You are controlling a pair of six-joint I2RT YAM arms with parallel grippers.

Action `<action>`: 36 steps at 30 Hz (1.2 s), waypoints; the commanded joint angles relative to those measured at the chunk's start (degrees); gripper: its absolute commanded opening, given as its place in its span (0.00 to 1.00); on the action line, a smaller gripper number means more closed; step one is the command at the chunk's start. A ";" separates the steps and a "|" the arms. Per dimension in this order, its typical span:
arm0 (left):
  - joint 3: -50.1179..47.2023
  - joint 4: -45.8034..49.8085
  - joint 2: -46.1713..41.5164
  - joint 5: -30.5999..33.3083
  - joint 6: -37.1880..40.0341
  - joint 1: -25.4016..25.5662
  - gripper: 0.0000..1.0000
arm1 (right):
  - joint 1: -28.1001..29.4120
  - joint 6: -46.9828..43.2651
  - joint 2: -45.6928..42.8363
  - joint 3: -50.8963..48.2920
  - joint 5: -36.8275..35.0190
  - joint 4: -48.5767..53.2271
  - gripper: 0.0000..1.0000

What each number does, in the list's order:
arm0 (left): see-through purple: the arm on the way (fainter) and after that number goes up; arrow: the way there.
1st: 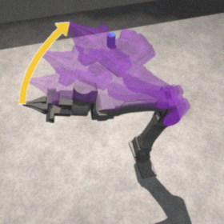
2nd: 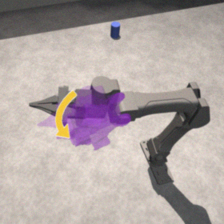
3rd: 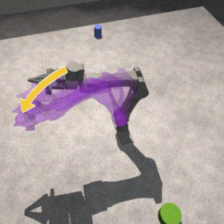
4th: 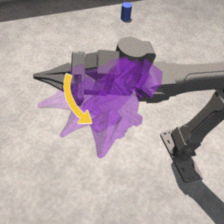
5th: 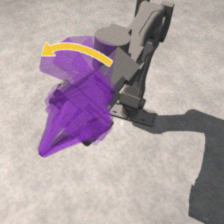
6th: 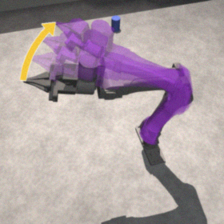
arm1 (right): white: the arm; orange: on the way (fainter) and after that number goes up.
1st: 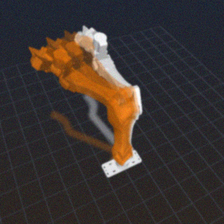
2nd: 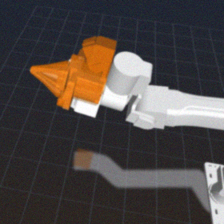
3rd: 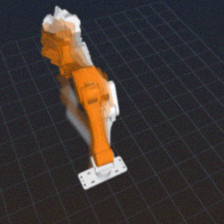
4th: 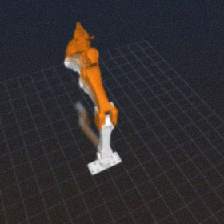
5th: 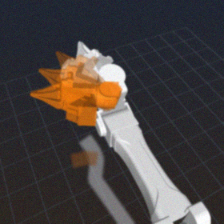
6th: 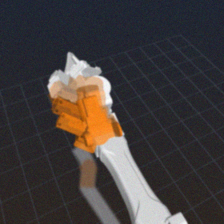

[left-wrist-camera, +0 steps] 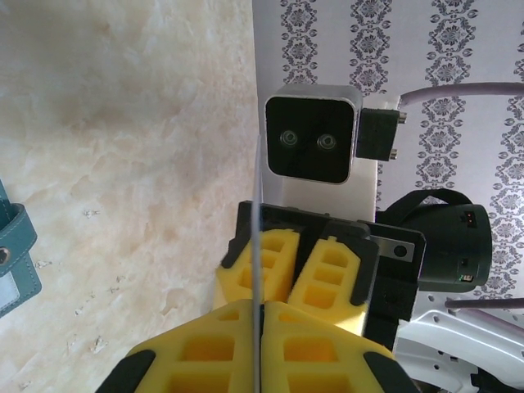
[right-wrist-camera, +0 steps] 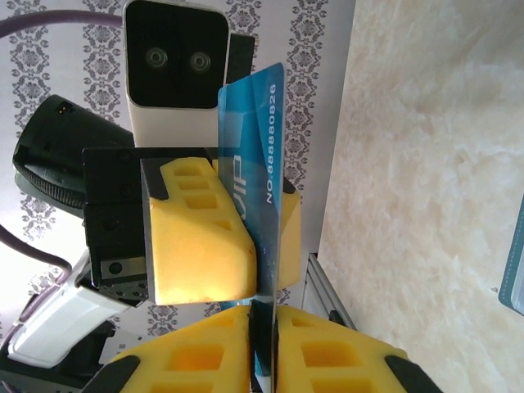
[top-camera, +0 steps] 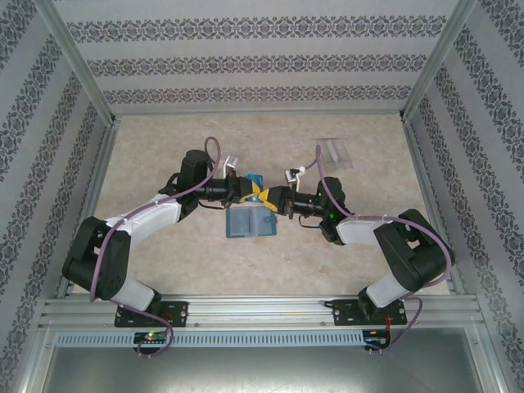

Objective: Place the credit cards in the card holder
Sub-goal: Pick up the credit card from the storage box.

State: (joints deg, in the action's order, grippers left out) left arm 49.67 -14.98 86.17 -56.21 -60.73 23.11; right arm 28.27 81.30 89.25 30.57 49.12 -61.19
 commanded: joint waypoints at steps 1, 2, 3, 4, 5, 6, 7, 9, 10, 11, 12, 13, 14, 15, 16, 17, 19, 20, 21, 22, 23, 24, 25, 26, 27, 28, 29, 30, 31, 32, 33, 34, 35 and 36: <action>1.61 -1.39 -0.57 -1.26 0.24 -0.31 0.10 | 0.39 -0.41 -1.01 -0.51 0.45 -3.11 0.00; 1.69 -1.02 -0.63 -1.37 0.54 -0.34 0.12 | 0.34 -0.57 -0.64 -0.46 0.53 -3.06 0.00; 1.75 -0.54 -0.74 -1.36 0.82 -0.28 0.14 | 0.30 -0.50 -0.40 -0.58 0.55 -3.17 0.00; 1.80 0.19 -0.98 -1.23 1.23 -0.43 0.19 | 0.30 -0.68 -0.16 -0.50 0.61 -3.11 0.00; 1.87 1.32 -1.18 -1.01 1.91 -0.55 0.33 | 0.29 -0.87 0.16 -0.45 0.62 -2.85 0.00; 1.83 2.42 -1.35 -0.75 2.51 -0.86 0.48 | 0.29 -1.19 0.39 -0.55 0.60 -2.65 0.00; 1.64 3.64 -1.55 -0.30 3.17 -1.37 0.60 | 0.21 -1.55 0.77 -0.88 0.32 -2.22 0.00; 0.81 5.46 -1.75 0.79 3.86 -2.65 0.71 | -0.07 -2.10 1.67 -1.84 0.11 -1.88 0.00; 0.15 5.93 -1.81 1.37 4.05 -3.48 0.75 | -0.14 -2.80 2.16 -2.44 0.17 -1.22 0.00; -0.63 6.78 -1.92 2.05 4.36 -4.17 0.77 | -0.30 -3.95 2.67 -2.80 0.35 -0.23 0.00; -1.32 7.84 -2.10 3.00 4.98 -4.78 0.78 | -0.46 -5.11 3.20 -3.24 0.36 0.66 0.00; -1.72 10.19 -2.15 4.48 6.41 -5.20 0.79 | -0.67 -6.41 3.89 -3.66 0.42 1.25 0.00; -1.58 13.99 -2.17 6.76 8.85 -5.44 0.80 | -0.86 -7.87 5.02 -3.85 0.54 2.04 0.00; -1.03 18.23 -2.19 9.42 11.47 -5.41 0.80 | -0.94 -8.77 6.03 -4.08 0.58 2.06 0.00; -0.39 23.43 -2.09 13.07 14.18 -5.41 0.80 | -0.94 -9.52 7.52 -4.08 0.62 1.96 0.00; 0.25 27.66 -2.04 16.66 16.50 -5.43 0.80 | -0.92 -10.08 8.85 -4.09 0.60 1.70 0.00; 0.71 34.01 -2.03 23.71 19.28 -5.42 0.80 | -0.84 -11.11 10.85 -4.56 -0.25 1.02 0.00; 0.73 36.82 -2.06 27.27 20.34 -5.30 0.81 | -0.93 -11.65 11.34 -5.31 -1.56 1.33 0.00; 0.80 38.72 -2.02 30.47 21.09 -5.21 0.82 | -0.93 -12.44 11.84 -5.98 -2.36 1.38 0.00; 0.73 40.35 -1.68 33.15 21.97 -5.16 0.82 | -0.94 -13.58 12.28 -6.22 -2.60 2.04 0.00; 0.61 40.76 -1.26 33.82 22.76 -5.18 0.82 | -0.92 -14.11 12.96 -6.41 -2.72 2.06 0.00; 0.37 40.71 -0.76 33.95 23.02 -5.02 0.82 | -0.77 -14.31 13.54 -6.55 -2.61 1.87 0.00; -0.03 40.05 -0.20 33.67 22.97 -4.93 0.81 | -0.60 -14.32 14.19 -6.43 -2.48 1.68 0.00; -0.31 39.34 0.40 33.50 22.94 -4.68 0.81 | -0.42 -14.41 14.76 -6.27 -2.45 1.64 0.00; -0.38 39.07 1.03 34.09 22.96 -4.16 0.81 | -0.28 -14.74 15.21 -6.22 -2.50 1.81 0.00; -0.41 39.30 1.58 34.89 23.05 -3.83 0.80 | -0.17 -15.07 15.48 -6.22 -2.68 2.06 0.00; -0.24 39.50 2.45 35.21 23.26 -3.50 0.80 | -0.06 -15.53 15.83 -6.14 -2.92 2.28 0.00; -0.02 39.58 3.18 35.07 23.60 -3.26 0.80 | 0.11 -16.01 16.18 -6.24 -3.38 2.43 0.00; 0.21 39.53 3.76 34.89 23.72 -2.89 0.80 | 0.28 -16.19 16.51 -6.22 -3.65 2.49 0.00; 0.53 39.46 4.28 34.83 23.81 -2.58 0.80 | 0.51 -16.34 16.97 -6.01 -3.89 2.31 0.00; 0.73 39.18 4.78 34.73 23.90 -2.12 0.79 | 0.77 -16.58 17.45 -5.74 -3.94 2.58 0.00; 0.77 38.86 5.09 34.69 23.85 -1.68 0.79 | 0.90 -16.86 17.82 -5.42 -4.04 2.66 0.00; 1.07 38.59 5.56 34.60 23.82 -1.41 0.78 | 1.07 -16.98 18.26 -5.09 -3.99 2.64 0.00; 1.15 38.06 6.05 33.84 23.82 -1.31 0.77 | 1.17 -17.21 18.69 -4.80 -4.02 2.72 0.00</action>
State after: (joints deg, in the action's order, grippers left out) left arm 49.23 22.13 91.15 -23.00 -38.70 20.75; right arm 28.73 66.89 106.67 24.60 45.87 -57.98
